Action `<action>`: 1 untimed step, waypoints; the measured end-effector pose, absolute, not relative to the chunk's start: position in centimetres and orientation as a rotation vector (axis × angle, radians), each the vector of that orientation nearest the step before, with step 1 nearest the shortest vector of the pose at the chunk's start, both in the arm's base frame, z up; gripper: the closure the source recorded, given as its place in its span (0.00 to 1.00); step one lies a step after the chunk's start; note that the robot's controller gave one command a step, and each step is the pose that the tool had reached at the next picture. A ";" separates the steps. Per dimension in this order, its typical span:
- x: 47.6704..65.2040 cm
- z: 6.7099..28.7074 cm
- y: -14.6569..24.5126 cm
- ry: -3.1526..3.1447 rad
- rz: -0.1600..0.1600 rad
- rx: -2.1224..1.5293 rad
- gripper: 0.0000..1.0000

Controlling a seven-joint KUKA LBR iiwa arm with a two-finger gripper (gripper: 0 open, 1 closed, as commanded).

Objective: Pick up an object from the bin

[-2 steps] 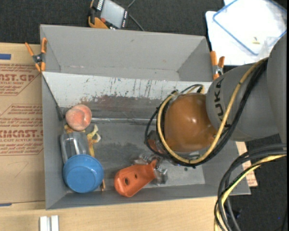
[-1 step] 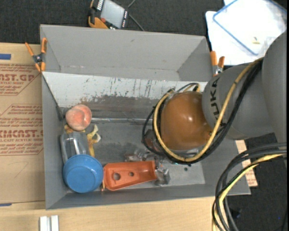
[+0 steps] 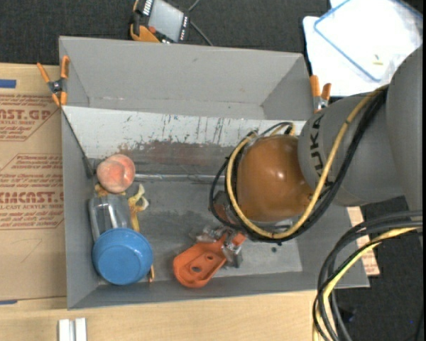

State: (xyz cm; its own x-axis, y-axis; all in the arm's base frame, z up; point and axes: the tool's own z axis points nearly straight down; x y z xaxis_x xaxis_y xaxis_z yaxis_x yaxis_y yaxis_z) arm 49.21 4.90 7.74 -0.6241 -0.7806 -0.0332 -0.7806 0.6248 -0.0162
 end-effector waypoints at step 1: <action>49.2 7.7 4.9 2.798 0.000 -1.345 1.00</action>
Offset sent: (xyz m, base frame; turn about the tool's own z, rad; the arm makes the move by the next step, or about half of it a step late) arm 0.0037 -0.0016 0.1222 0.0132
